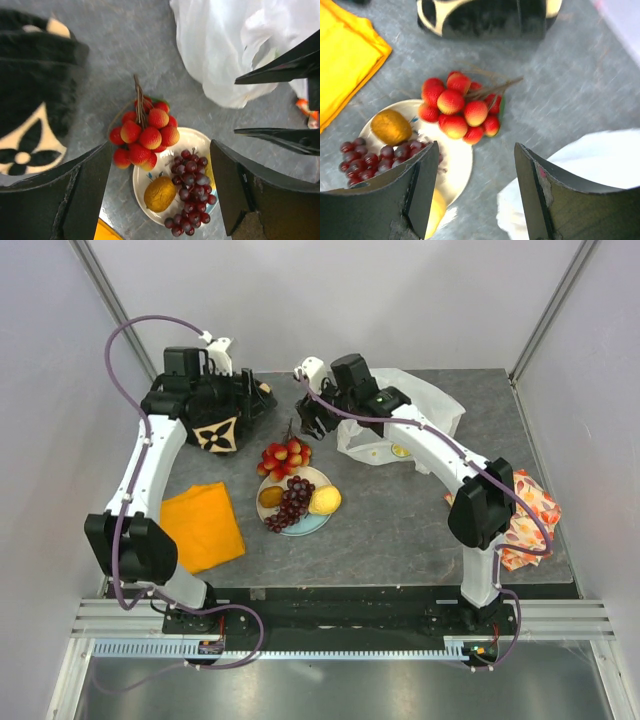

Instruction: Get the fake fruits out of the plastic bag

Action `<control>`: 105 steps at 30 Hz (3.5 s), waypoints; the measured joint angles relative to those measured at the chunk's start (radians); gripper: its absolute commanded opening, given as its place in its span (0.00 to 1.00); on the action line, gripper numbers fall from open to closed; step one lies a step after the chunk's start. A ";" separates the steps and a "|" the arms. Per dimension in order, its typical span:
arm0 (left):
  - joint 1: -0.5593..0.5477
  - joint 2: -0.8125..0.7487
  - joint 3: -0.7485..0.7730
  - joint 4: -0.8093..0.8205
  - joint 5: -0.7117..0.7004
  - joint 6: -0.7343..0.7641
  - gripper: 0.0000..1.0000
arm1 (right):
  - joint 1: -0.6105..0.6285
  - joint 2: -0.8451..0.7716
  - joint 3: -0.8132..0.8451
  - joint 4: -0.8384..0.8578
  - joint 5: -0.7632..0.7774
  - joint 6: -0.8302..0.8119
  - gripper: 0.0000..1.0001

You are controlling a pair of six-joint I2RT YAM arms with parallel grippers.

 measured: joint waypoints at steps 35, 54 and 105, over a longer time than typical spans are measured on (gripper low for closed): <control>-0.130 0.603 0.311 -0.089 -0.182 0.080 0.72 | -0.080 -0.144 -0.393 0.008 -0.118 0.178 0.71; -0.154 0.599 0.311 -0.156 -0.185 0.153 0.02 | -0.095 -0.142 -0.392 0.021 -0.134 0.188 0.71; -0.184 0.148 -0.024 -0.193 0.035 0.129 0.02 | -0.095 -0.060 -0.391 0.017 -0.137 0.177 0.72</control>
